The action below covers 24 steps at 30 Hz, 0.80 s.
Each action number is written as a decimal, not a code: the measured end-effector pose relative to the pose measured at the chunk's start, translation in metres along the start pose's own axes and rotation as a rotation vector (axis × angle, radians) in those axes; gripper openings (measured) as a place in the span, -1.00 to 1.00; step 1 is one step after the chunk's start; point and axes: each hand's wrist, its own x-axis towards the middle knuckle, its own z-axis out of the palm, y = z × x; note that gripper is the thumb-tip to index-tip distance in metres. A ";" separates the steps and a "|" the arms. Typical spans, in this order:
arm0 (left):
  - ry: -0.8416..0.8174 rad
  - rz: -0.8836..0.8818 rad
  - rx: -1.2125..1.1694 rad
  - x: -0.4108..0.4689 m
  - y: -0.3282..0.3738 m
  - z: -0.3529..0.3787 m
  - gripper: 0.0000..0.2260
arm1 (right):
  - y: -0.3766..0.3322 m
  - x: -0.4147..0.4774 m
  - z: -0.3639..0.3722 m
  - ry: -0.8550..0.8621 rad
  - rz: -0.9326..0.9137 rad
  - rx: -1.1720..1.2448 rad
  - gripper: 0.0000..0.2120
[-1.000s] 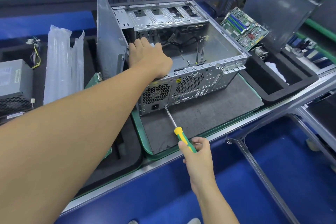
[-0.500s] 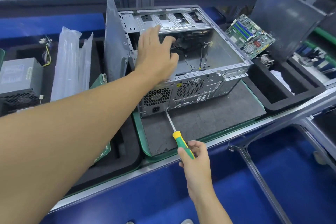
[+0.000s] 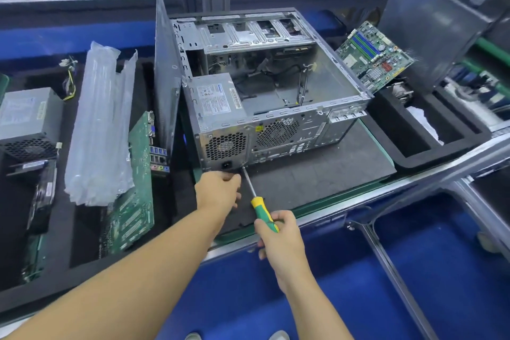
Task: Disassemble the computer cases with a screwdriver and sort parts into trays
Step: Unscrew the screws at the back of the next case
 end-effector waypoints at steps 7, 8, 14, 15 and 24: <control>0.142 -0.227 -0.186 0.022 0.016 0.026 -0.75 | 0.001 0.000 0.000 -0.012 -0.018 -0.017 -0.83; 0.160 -0.236 -0.181 0.022 0.015 0.027 -0.75 | 0.003 0.000 0.000 -0.012 -0.029 -0.027 -0.82; 0.255 -0.266 -0.133 0.020 0.014 0.037 -0.68 | 0.006 0.002 -0.005 -0.021 -0.140 -0.189 -0.79; 0.260 -0.270 -0.140 0.019 0.015 0.038 -0.67 | 0.006 0.002 -0.007 -0.016 -0.154 -0.215 -0.78; 0.194 -0.287 -0.134 0.009 0.020 0.036 -0.65 | -0.010 -0.003 -0.043 0.008 -0.201 -0.331 -0.79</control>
